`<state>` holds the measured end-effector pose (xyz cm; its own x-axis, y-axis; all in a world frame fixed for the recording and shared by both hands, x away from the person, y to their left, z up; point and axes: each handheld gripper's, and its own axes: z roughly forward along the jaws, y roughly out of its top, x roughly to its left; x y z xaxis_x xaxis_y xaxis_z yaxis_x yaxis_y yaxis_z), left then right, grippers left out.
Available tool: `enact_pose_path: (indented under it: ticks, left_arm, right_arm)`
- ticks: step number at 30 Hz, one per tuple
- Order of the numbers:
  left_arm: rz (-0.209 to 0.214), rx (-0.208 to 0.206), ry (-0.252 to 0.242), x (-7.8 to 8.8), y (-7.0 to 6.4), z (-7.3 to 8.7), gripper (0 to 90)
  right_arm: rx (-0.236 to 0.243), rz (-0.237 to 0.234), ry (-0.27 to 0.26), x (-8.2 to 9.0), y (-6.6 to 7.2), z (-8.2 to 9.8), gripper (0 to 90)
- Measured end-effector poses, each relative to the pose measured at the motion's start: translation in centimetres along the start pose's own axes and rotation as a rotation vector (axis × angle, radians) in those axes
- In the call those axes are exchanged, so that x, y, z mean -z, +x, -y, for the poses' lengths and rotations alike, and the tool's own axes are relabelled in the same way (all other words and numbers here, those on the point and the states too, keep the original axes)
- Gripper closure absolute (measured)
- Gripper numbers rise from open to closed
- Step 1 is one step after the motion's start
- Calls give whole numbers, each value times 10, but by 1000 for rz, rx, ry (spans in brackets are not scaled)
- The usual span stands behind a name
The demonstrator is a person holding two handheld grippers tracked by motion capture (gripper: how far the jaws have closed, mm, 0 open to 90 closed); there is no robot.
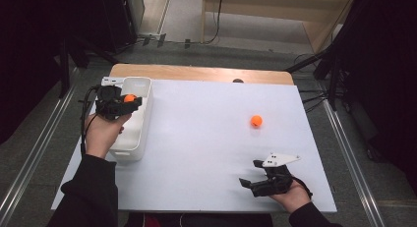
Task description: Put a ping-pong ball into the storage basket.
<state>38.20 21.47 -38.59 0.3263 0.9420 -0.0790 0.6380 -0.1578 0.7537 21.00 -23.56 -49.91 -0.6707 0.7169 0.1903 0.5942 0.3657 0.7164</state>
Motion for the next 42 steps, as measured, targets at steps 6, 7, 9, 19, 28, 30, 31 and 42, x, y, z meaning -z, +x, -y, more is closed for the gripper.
enact_pose_path:
  ticks: [6, 7, 9, 19, 28, 30, 31, 42]
  left_arm:
    - [-9, 22, -16, -5, 7, 3, 510]
    - [-8, 26, -16, -6, 8, 4, 510]
    - [-12, 34, -10, -8, 10, 5, 510]
    - [-25, 39, 15, -21, 12, 13, 509]
    - [-34, 27, 43, -27, 12, 16, 509]
    - [-33, 31, 42, -27, 12, 16, 509]
    - [-29, 31, 39, -27, 13, 16, 509]
    - [39, 42, -4, -17, 15, 12, 356]
  right_arm:
    - [2, 2, 1, 0, 0, 0, 125]
    - [3, 2, 1, 0, 0, 0, 125]
    - [3, 1, 3, 0, 0, 0, 125]
    - [4, -1, 5, -1, 0, 0, 124]
    - [9, 0, 7, 0, 0, 0, 125]
    - [9, -1, 7, 0, 0, 0, 125]
    - [9, 0, 7, 0, 0, 0, 125]
    - [2, 8, -1, 1, 0, 1, 125]
